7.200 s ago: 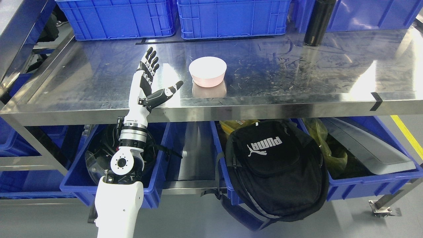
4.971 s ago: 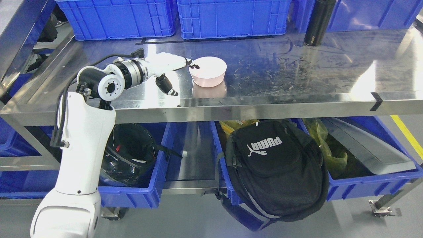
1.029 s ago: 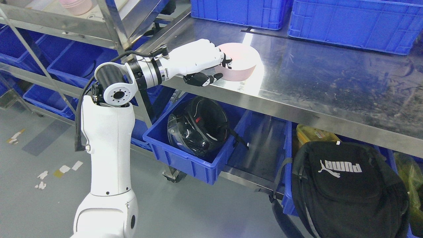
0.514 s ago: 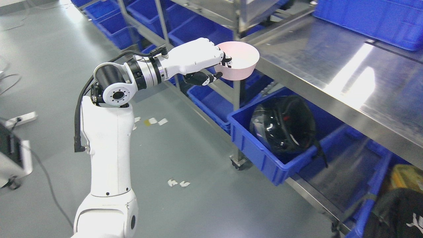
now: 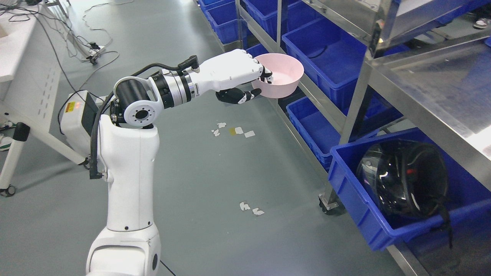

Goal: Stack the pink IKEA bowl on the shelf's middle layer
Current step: 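Carry the held pink bowl while driving to the shelf rack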

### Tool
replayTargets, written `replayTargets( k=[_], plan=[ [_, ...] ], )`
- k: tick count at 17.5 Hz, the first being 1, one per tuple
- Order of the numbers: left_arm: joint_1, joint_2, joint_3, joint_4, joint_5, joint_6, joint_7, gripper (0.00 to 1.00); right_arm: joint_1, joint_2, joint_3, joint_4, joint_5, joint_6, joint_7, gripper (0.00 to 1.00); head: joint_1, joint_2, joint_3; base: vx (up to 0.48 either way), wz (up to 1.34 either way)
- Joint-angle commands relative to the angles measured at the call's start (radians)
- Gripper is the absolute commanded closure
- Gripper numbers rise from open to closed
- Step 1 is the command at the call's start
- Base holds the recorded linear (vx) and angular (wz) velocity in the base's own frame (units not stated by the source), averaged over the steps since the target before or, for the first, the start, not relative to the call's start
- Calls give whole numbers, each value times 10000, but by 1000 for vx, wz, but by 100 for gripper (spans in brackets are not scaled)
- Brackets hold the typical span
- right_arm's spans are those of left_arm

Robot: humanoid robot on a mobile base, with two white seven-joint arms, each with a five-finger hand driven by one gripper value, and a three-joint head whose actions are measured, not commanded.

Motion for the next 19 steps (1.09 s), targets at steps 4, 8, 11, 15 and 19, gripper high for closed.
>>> replayTargets(
  k=[4, 8, 11, 15, 19],
  plan=[
    [571, 172, -1437, -28, 33, -167, 290, 98, 232, -175, 0, -175, 0, 5, -7, 0, 0, 0, 0, 175, 365],
    [587, 172, -1361, -104, 33, -167, 290, 98, 232, -175, 0, -175, 0, 5, -7, 0, 0, 0, 0, 239, 190],
    [587, 172, -1315, -151, 17, -167, 274, 98, 232, -175, 0, -175, 0, 5, -7, 0, 0, 0, 0, 306, 119],
    [587, 172, -1208, -151, 17, -167, 274, 98, 232, -175, 0, -175, 0, 5, -7, 0, 0, 0, 0, 317, 186],
    [587, 172, -1208, -151, 17, -167, 274, 98, 232, -175, 0, -175, 0, 5, -7, 0, 0, 0, 0, 299, 221]
  ],
)
